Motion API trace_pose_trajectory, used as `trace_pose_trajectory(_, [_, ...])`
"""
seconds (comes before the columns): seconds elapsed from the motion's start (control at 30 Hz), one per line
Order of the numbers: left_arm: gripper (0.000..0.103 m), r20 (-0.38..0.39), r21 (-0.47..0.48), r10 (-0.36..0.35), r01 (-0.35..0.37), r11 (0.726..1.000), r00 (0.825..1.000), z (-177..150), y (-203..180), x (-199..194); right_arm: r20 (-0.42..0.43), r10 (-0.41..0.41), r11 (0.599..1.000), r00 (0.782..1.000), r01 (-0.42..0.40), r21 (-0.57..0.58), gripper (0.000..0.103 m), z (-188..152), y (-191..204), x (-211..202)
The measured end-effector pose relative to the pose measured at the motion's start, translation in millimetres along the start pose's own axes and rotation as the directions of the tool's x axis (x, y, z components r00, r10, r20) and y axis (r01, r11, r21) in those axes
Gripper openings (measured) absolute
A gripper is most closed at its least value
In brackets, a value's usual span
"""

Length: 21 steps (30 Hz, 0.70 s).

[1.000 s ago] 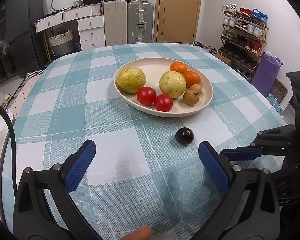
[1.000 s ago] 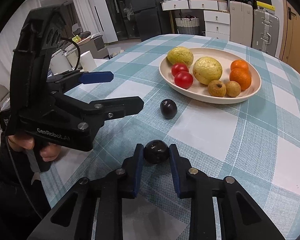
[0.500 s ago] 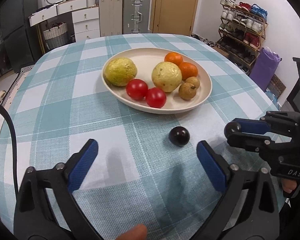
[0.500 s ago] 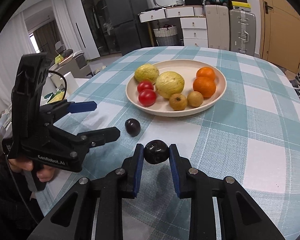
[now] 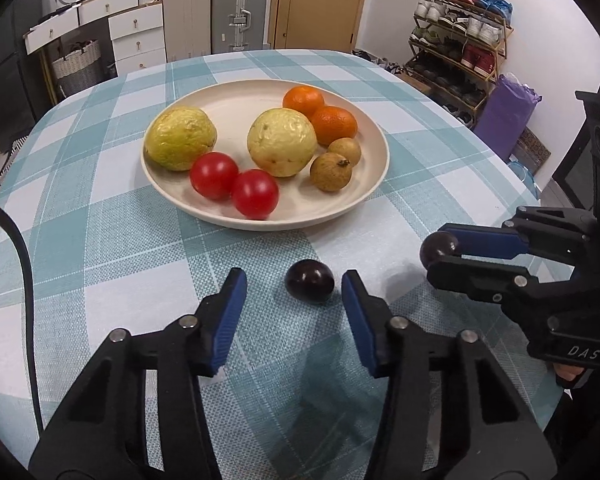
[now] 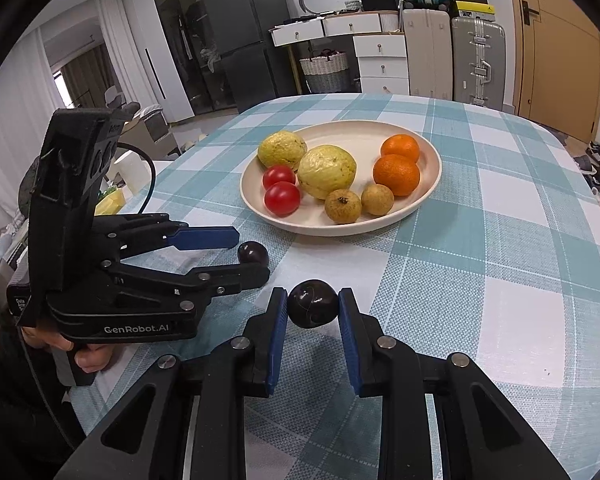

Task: Organize fruits
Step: 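Grasp a dark plum with the right gripper while the left grasps the other plum, then carry the plum in the left gripper over the plate while the right carries its plum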

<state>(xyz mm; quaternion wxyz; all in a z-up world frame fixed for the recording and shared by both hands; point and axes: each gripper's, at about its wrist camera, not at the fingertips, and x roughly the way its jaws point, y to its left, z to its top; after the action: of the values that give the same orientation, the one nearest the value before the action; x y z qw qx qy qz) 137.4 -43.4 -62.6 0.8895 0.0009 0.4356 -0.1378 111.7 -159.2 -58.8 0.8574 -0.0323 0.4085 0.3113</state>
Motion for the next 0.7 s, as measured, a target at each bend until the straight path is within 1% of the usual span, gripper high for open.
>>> trace_pose_trajectory(0.1, [0.038,0.001,0.011,-0.004,0.004,1.0,1.0,0.5,-1.5,0.3,0.008,0.004,1.0,1.0,-0.004,0.004,0.026,1.3,0.1,-1.5])
trace_pose_trajectory(0.13, [0.032,0.001,0.016,-0.009,0.009,1.0,1.0,0.4,-2.1,0.4,0.012,0.005,1.0,1.0,-0.005,0.007,0.026,1.5,0.0,-2.6])
trace_pose_trajectory(0.23, [0.023,0.003,0.036,-0.021,0.021,0.999,1.0,0.4,-5.9,0.1,0.013,0.006,1.0,1.0,-0.006,0.006,0.026,3.3,0.1,-2.3])
trace_pose_trajectory(0.43, [0.022,0.042,0.083,-0.029,0.026,0.996,0.999,-0.6,-14.9,-8.7,0.016,0.002,1.0,1.0,-0.002,0.013,0.026,4.4,-1.3,-2.5])
trace_pose_trajectory(0.53, [0.022,0.05,0.079,-0.03,0.026,0.997,0.998,-0.6,-14.3,-12.1,0.014,-0.002,1.0,1.0,0.002,0.015,0.026,4.2,-2.1,-1.9])
trace_pose_trajectory(0.7, [0.022,0.092,0.057,-0.02,0.014,0.998,0.996,2.7,-8.6,-23.7,0.029,-0.013,1.0,0.999,0.012,0.024,0.026,6.8,-5.4,-3.9])
